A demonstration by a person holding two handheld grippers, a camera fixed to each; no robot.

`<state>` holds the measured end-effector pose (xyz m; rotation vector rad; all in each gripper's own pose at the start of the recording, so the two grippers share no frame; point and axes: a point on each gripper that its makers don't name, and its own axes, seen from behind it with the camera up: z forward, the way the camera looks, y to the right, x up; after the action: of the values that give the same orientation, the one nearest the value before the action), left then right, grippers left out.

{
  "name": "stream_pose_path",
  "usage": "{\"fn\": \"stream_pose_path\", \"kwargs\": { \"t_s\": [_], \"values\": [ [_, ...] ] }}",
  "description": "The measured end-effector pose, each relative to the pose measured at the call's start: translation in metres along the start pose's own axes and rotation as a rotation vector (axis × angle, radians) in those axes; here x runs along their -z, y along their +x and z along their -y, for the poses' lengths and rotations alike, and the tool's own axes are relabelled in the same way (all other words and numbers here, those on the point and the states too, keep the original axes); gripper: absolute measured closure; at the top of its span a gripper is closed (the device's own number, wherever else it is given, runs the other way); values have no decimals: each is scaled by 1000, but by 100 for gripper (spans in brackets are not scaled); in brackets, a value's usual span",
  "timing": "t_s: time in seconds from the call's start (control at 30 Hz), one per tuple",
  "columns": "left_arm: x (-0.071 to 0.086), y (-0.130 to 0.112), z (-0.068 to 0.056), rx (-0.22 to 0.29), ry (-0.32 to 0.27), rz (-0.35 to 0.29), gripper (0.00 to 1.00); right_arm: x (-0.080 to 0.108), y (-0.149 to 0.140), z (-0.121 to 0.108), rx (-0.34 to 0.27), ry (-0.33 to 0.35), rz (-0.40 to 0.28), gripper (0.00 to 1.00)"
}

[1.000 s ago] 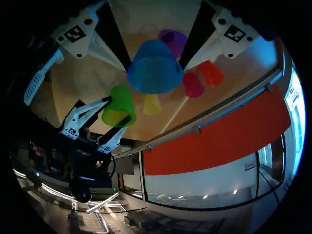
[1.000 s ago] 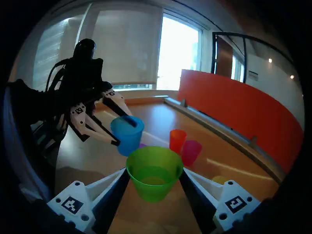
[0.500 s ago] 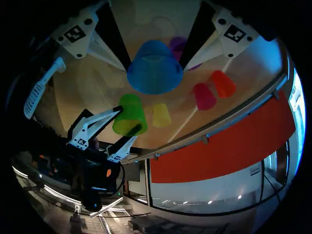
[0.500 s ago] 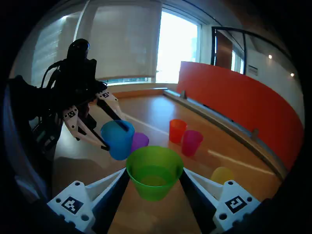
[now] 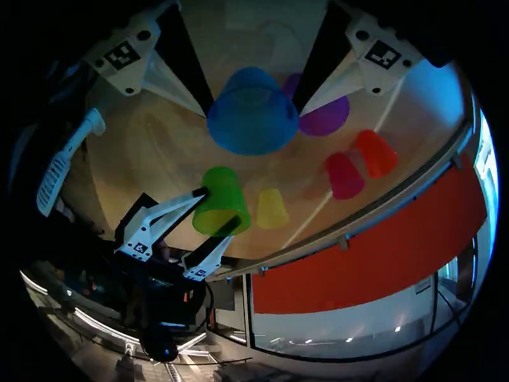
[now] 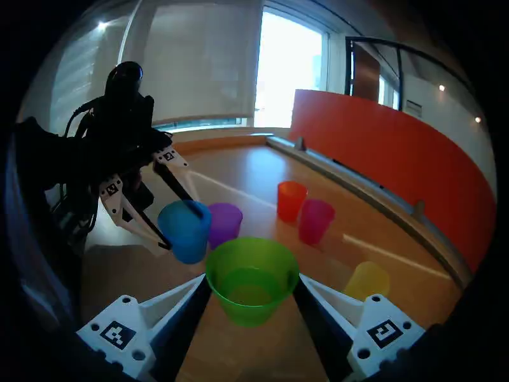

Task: Pour water

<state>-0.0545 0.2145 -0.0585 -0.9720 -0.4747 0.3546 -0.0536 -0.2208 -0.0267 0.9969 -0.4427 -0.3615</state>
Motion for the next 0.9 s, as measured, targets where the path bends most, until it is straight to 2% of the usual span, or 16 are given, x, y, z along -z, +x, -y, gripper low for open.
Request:
{"fn": "stream_pose_path", "kwargs": {
  "t_s": [0.9],
  "values": [
    [-16, -34, -5, -32, -42, 73, 14, -23, -32, 5, 9, 14, 69, 9]
  ]
}}
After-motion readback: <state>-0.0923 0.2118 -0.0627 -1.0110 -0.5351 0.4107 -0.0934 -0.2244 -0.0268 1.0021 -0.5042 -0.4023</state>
